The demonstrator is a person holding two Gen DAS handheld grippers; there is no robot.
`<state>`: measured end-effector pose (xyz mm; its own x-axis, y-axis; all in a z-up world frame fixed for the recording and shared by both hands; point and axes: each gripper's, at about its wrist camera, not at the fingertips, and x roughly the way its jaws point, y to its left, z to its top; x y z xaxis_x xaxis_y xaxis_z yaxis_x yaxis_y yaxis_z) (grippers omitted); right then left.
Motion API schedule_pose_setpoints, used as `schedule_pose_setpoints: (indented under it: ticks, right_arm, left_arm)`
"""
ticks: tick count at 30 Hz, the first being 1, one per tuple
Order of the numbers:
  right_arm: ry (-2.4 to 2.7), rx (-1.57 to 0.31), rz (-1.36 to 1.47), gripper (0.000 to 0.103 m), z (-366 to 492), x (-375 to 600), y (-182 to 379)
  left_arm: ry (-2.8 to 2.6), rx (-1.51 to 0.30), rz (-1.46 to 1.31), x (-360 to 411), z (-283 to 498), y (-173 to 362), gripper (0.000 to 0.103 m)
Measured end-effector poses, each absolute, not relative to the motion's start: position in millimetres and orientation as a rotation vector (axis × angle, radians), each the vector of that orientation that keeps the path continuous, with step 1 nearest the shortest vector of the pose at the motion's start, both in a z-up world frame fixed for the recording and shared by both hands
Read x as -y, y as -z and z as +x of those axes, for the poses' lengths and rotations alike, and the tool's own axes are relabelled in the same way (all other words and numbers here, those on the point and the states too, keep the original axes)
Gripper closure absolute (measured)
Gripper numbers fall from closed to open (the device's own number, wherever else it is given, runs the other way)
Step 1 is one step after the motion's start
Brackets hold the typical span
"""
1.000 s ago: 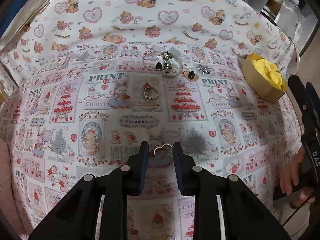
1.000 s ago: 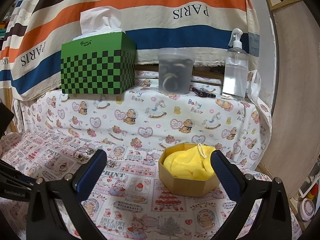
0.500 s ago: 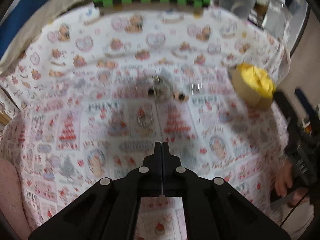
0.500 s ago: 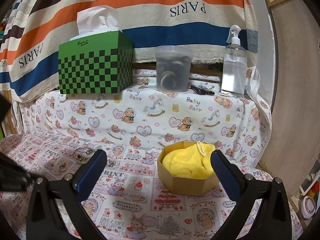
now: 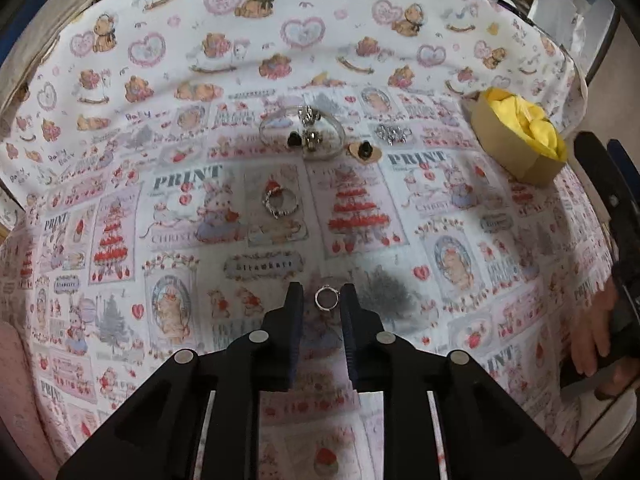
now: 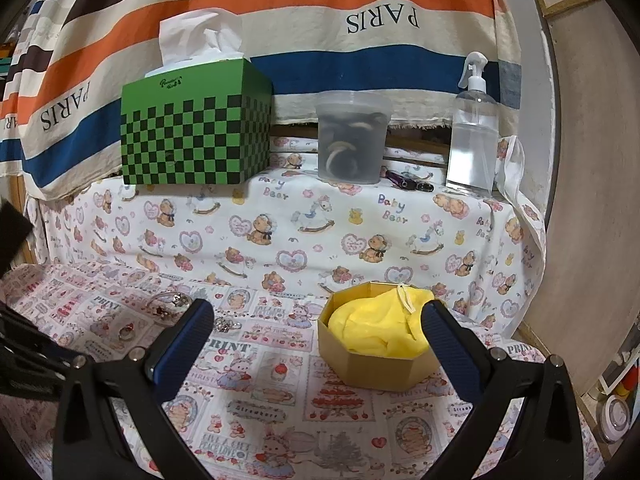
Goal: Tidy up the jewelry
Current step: 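Lift the silver ring with the left tool and hold it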
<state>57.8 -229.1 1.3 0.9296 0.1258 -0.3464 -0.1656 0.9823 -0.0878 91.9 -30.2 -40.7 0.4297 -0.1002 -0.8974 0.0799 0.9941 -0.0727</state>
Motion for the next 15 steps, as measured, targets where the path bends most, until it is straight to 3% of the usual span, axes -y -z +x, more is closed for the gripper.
schedule_pose_setpoints:
  ticks: [3, 5, 15]
  right_arm:
    - [-0.151, -0.353, -0.108, 0.000, 59, 231, -1]
    - [-0.152, -0.359, -0.105, 0.000, 60, 232, -1]
    - [-0.150, -0.354, -0.111, 0.000, 60, 232, -1]
  left_arm:
    - [0.118, -1.127, -0.007, 34, 95, 39, 0.086]
    - [0.137, -1.133, 0.019, 39, 95, 38, 0.092]
    - [0.110, -1.012, 0.007, 36, 97, 19, 0.094]
